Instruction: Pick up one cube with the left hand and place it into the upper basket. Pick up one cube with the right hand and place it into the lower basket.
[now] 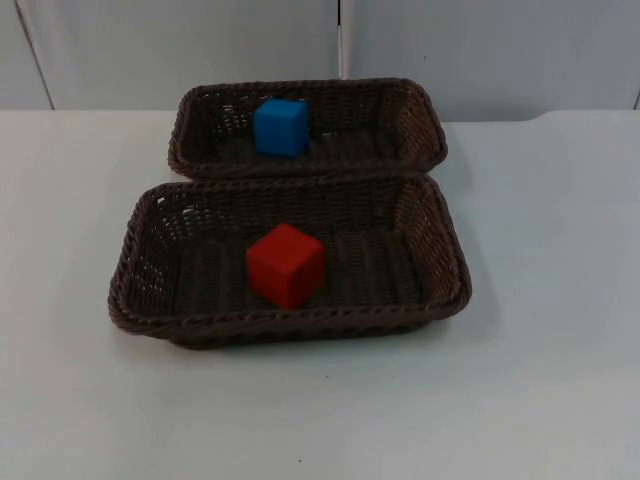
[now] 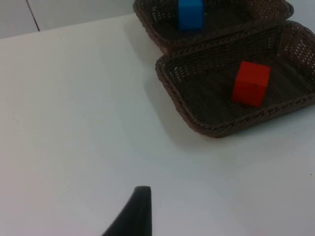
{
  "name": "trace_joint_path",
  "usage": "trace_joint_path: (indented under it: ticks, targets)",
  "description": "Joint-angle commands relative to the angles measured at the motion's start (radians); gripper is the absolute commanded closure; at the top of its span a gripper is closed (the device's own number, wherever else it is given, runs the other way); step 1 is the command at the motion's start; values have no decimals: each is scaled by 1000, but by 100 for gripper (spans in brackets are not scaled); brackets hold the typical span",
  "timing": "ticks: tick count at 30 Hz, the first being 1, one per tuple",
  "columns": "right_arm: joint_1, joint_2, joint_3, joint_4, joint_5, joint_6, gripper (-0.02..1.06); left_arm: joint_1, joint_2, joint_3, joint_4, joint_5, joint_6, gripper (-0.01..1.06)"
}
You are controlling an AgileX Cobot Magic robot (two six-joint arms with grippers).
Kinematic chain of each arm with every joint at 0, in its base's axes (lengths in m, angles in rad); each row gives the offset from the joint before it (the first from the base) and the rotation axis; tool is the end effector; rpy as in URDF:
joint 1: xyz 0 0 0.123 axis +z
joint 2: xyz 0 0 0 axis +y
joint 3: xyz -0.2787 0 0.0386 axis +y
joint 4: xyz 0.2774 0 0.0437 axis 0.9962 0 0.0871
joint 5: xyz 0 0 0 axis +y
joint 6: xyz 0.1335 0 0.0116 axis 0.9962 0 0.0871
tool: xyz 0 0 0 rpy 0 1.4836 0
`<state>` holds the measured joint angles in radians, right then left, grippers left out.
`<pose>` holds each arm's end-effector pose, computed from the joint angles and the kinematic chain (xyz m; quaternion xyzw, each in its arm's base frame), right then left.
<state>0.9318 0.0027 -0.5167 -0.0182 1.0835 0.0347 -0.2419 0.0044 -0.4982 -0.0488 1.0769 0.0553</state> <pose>0.0376 0.0470 0.2746 -0.3705 0.7711 0.2325 0.4627 0.0596 -0.0206 0.2691 0.1282 0.8491 -0.0719 0.5073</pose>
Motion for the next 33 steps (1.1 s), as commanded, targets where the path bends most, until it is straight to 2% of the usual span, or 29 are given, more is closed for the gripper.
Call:
trace_joint_path:
  ticks: [1,13,33]
  targets:
    - [-3,-3,2,-1,-5,3,-1,-1,-4,4,6,0,-7,0]
    - [-3,-3,2,-1,-5,3,-1,5,-4,4,6,0,-7,0]
    - [-3,-3,2,-1,-5,3,-1,230,-4,4,6,0,-7,0]
